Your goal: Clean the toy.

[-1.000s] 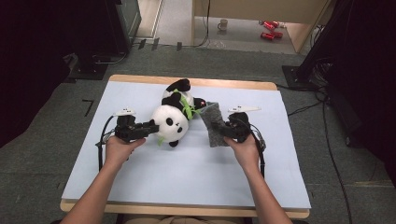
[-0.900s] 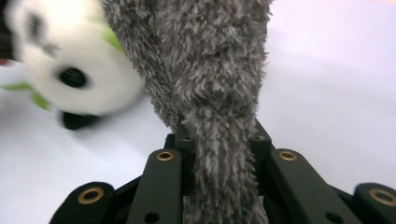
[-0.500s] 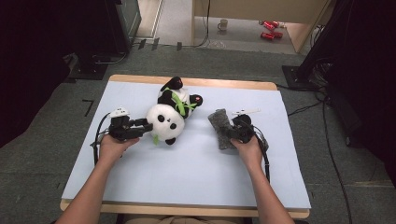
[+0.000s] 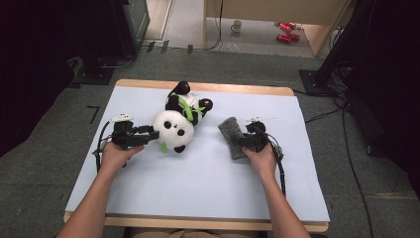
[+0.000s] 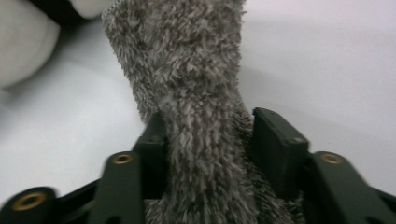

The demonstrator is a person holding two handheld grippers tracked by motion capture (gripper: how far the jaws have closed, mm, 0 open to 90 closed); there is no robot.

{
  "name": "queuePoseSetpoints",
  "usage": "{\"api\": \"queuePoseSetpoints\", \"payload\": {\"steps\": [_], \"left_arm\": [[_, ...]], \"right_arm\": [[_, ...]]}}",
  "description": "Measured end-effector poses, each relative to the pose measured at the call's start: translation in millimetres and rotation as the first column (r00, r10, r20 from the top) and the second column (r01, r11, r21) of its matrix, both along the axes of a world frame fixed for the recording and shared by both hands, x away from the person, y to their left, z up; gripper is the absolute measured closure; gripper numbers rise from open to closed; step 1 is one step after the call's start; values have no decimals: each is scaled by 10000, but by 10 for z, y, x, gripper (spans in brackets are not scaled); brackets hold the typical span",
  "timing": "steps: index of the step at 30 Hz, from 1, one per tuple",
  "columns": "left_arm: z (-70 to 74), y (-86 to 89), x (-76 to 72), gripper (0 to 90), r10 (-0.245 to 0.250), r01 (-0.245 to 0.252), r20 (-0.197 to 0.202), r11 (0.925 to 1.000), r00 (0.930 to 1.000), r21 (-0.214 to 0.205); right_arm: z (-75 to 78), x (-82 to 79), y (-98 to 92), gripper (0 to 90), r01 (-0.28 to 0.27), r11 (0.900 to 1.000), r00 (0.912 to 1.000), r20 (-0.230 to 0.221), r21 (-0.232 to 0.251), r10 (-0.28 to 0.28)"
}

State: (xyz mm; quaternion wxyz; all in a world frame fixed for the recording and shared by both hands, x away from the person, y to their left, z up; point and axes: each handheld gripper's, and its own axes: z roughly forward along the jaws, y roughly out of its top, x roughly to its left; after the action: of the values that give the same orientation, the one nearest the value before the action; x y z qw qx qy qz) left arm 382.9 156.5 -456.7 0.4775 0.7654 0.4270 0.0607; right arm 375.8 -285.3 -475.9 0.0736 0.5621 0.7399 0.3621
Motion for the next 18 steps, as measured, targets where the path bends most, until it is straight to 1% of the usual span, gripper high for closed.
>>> {"api": "queuePoseSetpoints", "payload": {"steps": [1,4,6,10,11,15,18], "left_arm": [[12,2,-7,368,-5,4,20,10000,10000,95],[43,16,-30,368,-22,19,98,9996,9999,292],[48,28,-36,365,-16,15,32,9996,10000,269],[62,49,-47,361,-76,76,-5,9994,10000,330],[66,55,-51,360,-92,92,-9,9994,10000,327],[78,75,-62,358,-110,108,32,9989,9999,453],[88,105,-79,356,-138,134,80,9983,9999,563]], "right_arm": [[8,1,-11,428,52,9999,10000,10,126,-52],[64,-13,-38,401,-23,9992,9999,150,396,17],[106,-33,-42,394,-96,9992,9997,249,377,87],[177,-69,-77,391,-166,9982,9990,431,568,141],[195,-78,-92,389,-192,9983,9987,484,552,165],[251,-117,-161,396,-316,9978,9961,840,590,266],[284,-140,-219,403,-334,9974,9947,991,637,269]]}}
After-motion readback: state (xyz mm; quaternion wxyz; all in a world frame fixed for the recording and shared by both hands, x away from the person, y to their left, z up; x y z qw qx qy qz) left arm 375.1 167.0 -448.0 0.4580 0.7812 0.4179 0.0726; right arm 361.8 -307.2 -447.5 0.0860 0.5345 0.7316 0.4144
